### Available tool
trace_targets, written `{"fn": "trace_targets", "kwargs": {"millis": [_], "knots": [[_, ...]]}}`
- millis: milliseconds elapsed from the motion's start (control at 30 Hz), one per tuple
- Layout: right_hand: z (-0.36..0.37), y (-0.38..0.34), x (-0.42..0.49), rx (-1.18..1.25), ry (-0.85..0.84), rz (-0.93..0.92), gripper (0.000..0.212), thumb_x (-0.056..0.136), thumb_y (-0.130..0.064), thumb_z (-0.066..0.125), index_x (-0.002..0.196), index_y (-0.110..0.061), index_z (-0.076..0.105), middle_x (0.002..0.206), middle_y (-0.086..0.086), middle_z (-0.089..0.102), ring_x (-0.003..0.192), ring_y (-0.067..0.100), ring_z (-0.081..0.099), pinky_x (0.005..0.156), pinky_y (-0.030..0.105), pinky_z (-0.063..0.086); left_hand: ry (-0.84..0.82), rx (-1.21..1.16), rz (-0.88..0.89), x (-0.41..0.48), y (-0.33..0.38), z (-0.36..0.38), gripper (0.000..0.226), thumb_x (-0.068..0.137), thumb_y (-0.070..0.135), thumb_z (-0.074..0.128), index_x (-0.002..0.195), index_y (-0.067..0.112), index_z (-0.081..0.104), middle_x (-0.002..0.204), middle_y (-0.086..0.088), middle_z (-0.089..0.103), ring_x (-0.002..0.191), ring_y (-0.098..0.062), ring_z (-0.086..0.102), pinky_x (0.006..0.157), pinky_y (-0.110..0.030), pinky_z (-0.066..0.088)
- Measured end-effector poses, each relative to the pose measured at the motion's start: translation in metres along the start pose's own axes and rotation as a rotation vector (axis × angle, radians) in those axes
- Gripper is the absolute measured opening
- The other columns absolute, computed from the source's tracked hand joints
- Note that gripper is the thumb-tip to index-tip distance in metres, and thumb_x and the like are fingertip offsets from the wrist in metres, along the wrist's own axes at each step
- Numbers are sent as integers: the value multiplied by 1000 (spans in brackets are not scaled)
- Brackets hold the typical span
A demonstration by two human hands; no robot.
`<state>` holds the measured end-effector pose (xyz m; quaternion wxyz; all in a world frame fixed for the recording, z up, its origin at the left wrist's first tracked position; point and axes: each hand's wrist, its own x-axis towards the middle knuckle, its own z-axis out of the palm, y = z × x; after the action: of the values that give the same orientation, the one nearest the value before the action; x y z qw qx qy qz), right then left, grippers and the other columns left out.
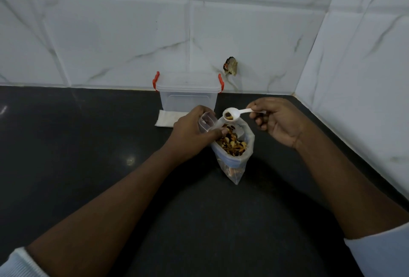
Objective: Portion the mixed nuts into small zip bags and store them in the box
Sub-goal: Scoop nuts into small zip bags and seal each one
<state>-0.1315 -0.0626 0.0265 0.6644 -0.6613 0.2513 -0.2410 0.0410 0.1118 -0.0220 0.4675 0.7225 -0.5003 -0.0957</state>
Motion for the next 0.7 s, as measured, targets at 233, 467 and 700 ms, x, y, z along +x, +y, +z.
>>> {"fn": "trace_targets", "kwargs": {"millis": [233, 467, 700], "knots": [[24, 3, -9, -178, -173, -198, 21, 96, 2, 63, 113, 0, 75, 91, 19, 75, 70, 17, 62, 59, 24, 51, 16, 37, 14, 2, -4, 1, 48, 82, 47, 79, 121, 32, 55, 110, 15, 65, 103, -3, 61, 96, -45, 53], [21, 2, -7, -722, -221, -536, 30, 90, 0, 74, 114, -16, 80, 106, -5, 77, 100, 10, 72, 86, 18, 54, 55, 17, 26, 3, -8, 2, 36, 83, 36, 80, 108, 35, 55, 102, 15, 66, 96, -2, 62, 89, -44, 56], [6, -12, -11, -724, 0, -611, 22, 93, -8, 73, 108, -22, 80, 97, -9, 78, 89, 8, 71, 76, 15, 52, 45, -46, -22, 2, -2, 1, 33, 91, 41, 72, 118, 31, 54, 105, 21, 59, 100, 2, 57, 77, -20, 45]]}}
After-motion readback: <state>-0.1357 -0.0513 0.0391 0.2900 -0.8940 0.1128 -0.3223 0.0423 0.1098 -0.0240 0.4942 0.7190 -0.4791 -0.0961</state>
